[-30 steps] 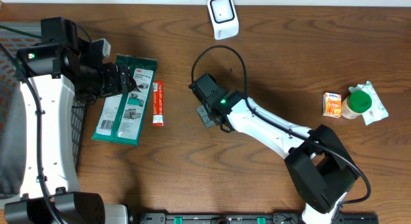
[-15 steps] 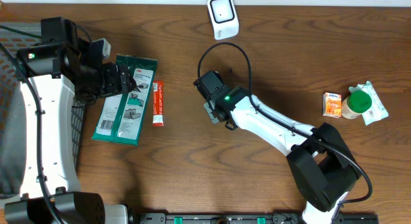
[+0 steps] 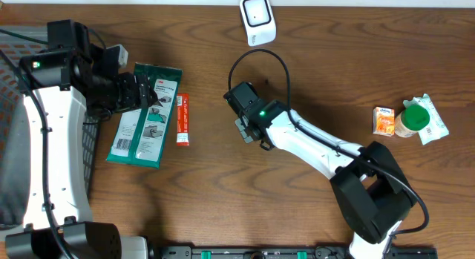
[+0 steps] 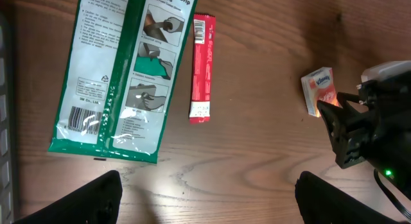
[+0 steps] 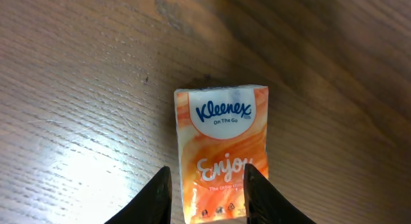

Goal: Scan the item barcode
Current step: 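Lower the right gripper over the tissue pack and grasp its top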

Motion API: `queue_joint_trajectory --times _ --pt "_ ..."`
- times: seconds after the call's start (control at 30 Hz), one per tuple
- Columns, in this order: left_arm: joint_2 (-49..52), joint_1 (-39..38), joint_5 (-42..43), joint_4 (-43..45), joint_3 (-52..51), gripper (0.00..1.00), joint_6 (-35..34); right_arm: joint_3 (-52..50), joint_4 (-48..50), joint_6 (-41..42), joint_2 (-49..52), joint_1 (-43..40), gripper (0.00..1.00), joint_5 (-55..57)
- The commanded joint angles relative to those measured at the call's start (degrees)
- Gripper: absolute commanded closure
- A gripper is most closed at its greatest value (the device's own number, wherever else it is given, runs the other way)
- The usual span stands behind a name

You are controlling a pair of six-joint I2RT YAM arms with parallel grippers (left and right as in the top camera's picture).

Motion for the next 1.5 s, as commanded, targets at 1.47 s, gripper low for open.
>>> queue_joint_trajectory --times 1.47 --pt "-0.8 0.0 0.3 -0.2 0.0 0.13 -0.3 0.4 0.0 -1.1 8.1 1.5 0.53 -0.7"
